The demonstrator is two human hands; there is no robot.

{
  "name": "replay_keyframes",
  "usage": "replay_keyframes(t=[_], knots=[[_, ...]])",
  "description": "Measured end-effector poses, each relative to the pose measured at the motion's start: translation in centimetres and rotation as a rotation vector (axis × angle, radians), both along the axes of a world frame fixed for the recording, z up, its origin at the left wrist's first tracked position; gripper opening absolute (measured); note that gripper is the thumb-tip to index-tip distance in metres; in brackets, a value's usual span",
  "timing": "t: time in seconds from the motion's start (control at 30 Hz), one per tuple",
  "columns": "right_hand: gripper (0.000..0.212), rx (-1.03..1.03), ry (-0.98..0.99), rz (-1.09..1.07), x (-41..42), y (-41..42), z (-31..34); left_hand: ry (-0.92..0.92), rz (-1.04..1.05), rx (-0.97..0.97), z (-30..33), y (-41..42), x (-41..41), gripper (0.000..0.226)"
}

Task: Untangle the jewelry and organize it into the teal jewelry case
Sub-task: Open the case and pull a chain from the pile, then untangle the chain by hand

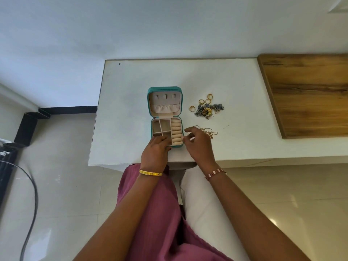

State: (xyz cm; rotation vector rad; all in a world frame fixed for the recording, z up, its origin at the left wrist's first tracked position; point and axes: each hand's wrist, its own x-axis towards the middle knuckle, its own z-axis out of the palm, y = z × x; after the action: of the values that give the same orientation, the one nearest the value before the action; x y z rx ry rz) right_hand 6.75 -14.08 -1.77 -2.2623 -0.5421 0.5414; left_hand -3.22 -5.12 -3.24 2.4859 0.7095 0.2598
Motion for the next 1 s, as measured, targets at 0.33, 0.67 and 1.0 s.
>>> replay_keyframes(t=[0.33, 0.67, 1.0], knots=[[0.042, 0.031, -0.021, 0.067, -3.3, 4.4, -0.7, -0.038, 0.085, 0.004, -0.5, 3.6, -1.5, 0.020], [0.041, 0.049, -0.024, 0.099, -4.9, 8.7, -0.8, 0.003, 0.112, -0.004, -0.5, 8.1, -3.5, 0.017], [0.034, 0.150, 0.094, -0.057, -3.0, 6.4, 1.0, -0.174, 0.251, -0.116, 2.1, 5.9, -2.1, 0.017]])
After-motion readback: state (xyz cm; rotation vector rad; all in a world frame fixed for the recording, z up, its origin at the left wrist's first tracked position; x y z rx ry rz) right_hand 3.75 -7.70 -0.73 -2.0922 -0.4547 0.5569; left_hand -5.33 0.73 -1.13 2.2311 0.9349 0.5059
